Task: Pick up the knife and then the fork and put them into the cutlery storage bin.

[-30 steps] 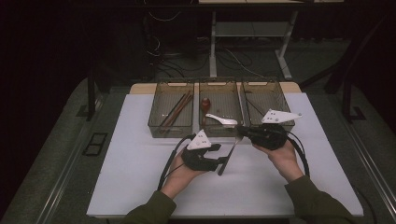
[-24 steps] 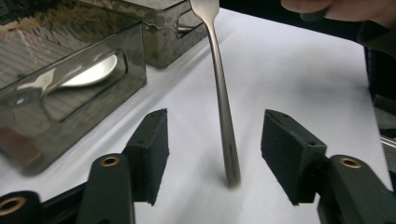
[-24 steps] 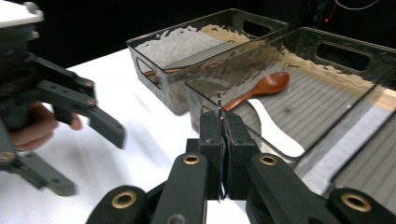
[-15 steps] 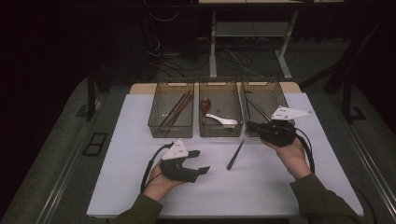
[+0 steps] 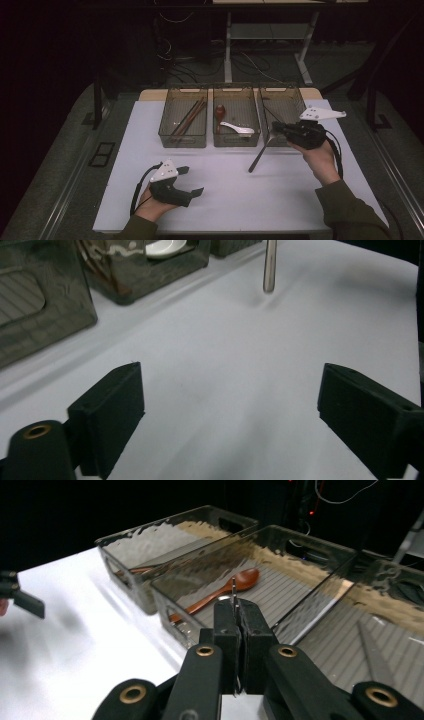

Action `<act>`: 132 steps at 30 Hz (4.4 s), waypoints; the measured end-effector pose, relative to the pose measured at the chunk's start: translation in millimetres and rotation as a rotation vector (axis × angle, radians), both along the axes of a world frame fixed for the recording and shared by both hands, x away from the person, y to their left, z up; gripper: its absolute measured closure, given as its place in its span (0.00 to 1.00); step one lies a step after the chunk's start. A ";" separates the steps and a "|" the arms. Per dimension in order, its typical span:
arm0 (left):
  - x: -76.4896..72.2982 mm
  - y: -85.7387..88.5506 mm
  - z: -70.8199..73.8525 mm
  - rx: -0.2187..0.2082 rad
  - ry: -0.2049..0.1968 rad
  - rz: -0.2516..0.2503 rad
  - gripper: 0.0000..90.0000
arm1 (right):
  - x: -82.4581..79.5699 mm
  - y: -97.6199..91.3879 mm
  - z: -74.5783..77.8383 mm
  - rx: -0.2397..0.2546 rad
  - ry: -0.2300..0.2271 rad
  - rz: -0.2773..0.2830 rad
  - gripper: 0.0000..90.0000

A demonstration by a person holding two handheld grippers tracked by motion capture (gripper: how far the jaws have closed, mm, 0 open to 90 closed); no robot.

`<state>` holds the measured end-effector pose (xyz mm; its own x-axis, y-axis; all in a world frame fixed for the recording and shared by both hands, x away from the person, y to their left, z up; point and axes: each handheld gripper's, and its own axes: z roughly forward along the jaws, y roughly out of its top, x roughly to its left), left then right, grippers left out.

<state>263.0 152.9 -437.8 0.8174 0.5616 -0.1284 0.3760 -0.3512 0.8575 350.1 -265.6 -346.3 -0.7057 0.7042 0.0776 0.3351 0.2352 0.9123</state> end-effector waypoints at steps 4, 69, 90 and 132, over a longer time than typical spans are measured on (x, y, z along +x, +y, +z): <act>-0.1 -0.5 -2.4 0.028 0.003 0.003 0.01 | 5.8 -9.5 7.0 0.010 -0.006 -0.020 0.97; -1.3 -3.4 -6.2 0.038 0.063 -0.007 0.00 | 120.0 -77.8 -40.5 -0.203 0.204 -0.362 0.53; -3.0 -2.6 -5.8 0.043 0.053 -0.009 0.00 | 63.2 -67.8 -21.6 -0.088 0.126 -0.223 0.29; -2.7 0.4 -4.9 0.045 0.032 -0.022 0.00 | -66.7 -24.8 -73.5 -0.048 0.105 -0.009 0.20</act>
<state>260.3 153.3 -442.7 0.8256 0.5492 -0.1294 0.3947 -0.3982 0.8281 283.4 -290.4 -419.8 -0.6889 0.7154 0.1169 0.4304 0.2739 0.8601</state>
